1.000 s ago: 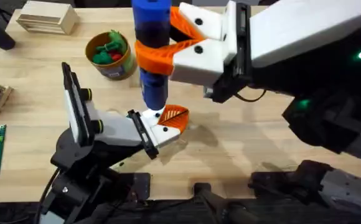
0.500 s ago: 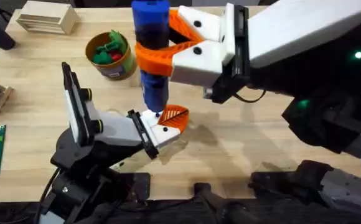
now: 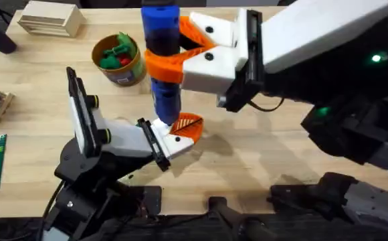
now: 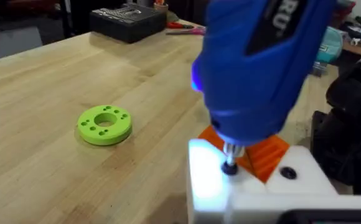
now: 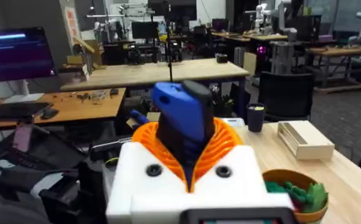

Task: Pick up the gripper from the table and insert it into the empty holder that is missing its gripper. Then pick up a screw, insert it into the mounting hole, and use the screwdriver to tighten it. Finally, clean up the table by picking up the vegetable and placing it into the bucket.

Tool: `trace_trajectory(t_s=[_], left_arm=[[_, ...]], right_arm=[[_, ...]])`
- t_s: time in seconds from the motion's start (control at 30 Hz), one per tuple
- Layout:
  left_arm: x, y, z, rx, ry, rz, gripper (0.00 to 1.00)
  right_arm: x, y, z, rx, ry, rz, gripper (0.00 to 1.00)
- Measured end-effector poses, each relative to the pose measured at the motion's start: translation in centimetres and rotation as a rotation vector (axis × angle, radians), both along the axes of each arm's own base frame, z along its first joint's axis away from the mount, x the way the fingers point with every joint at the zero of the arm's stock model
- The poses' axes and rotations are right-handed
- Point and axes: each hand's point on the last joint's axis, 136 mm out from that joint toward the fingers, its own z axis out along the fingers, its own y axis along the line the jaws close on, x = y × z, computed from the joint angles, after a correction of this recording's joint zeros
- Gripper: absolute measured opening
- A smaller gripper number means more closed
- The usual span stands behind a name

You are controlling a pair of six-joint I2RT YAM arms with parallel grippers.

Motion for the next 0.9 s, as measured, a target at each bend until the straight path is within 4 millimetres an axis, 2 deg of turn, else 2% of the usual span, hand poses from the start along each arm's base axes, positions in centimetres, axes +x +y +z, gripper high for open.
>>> trace_trajectory(t_s=[0.43,0.8,0.83,0.9], left_arm=[[0.0,0.0,0.0,0.0,0.0,0.0,0.005],[0.0,0.0,0.6,-0.006,-0.028,0.002,0.005],[0.0,0.1,0.2,0.002,-0.008,0.005,0.005],[0.0,0.1,0.2,0.002,-0.008,0.005,0.005]], right_arm=[[0.0,0.2,-0.2,-0.003,-0.001,0.006,0.031],[-0.7,0.3,1.1,0.04,-0.031,0.065,0.031],[-0.9,-0.2,4.0,0.105,-0.088,0.066,0.031],[-1.1,-0.7,6.7,0.153,-0.139,0.06,0.031]])
